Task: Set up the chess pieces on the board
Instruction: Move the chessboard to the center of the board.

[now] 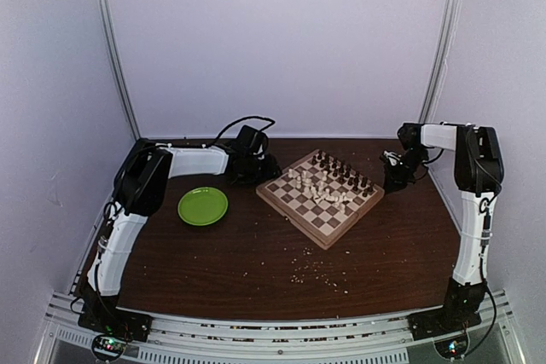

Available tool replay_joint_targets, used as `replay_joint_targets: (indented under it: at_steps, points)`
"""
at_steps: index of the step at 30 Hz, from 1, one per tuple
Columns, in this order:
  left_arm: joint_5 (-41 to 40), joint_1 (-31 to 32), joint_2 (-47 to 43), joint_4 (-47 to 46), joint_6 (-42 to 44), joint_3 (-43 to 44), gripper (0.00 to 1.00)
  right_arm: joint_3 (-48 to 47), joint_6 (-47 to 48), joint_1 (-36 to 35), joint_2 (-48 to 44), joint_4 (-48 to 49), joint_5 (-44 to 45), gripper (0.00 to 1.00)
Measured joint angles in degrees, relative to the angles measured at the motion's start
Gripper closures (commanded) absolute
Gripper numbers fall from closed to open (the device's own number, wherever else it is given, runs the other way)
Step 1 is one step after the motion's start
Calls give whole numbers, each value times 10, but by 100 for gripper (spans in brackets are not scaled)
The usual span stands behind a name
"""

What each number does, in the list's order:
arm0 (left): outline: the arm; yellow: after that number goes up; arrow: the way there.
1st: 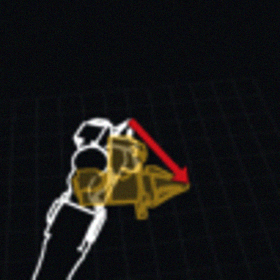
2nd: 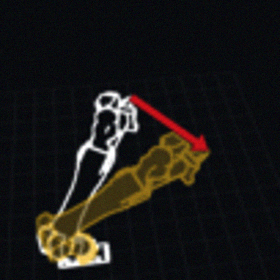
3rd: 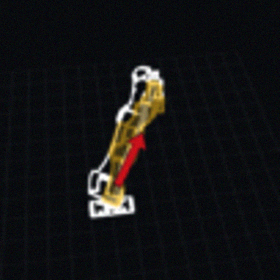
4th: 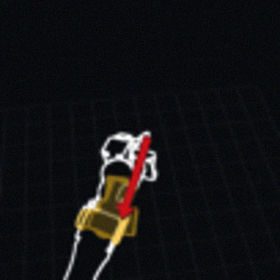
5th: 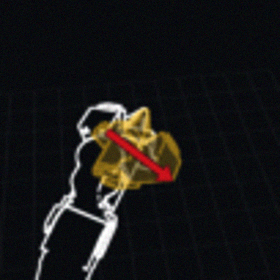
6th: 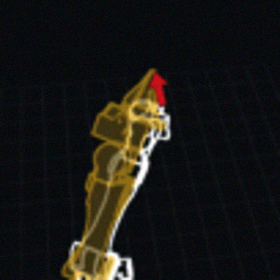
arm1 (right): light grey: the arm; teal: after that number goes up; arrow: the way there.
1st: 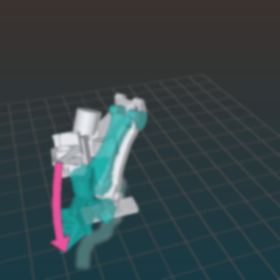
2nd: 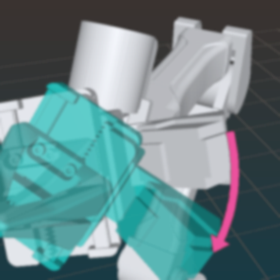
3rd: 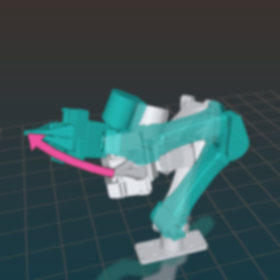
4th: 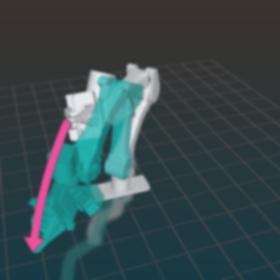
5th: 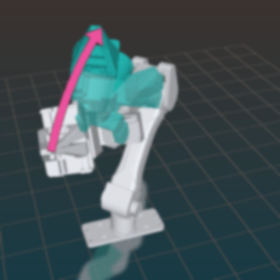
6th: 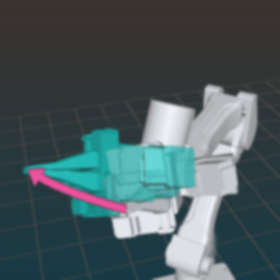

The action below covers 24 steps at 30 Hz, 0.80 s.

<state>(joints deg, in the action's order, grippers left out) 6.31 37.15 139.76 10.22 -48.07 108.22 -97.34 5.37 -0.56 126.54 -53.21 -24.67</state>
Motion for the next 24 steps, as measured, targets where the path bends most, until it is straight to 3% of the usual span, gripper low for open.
replay_joint_targets:
  at_steps: [11, 24]
  points:
    - [38, -3, 1, 10, 29, 2, 59, 83, 18, -11, -47, -14, -33, 94]
    - [69, 8, -40, 23, 69, -58, 61, 212, 54, -60, -128, -49, -64, 96]
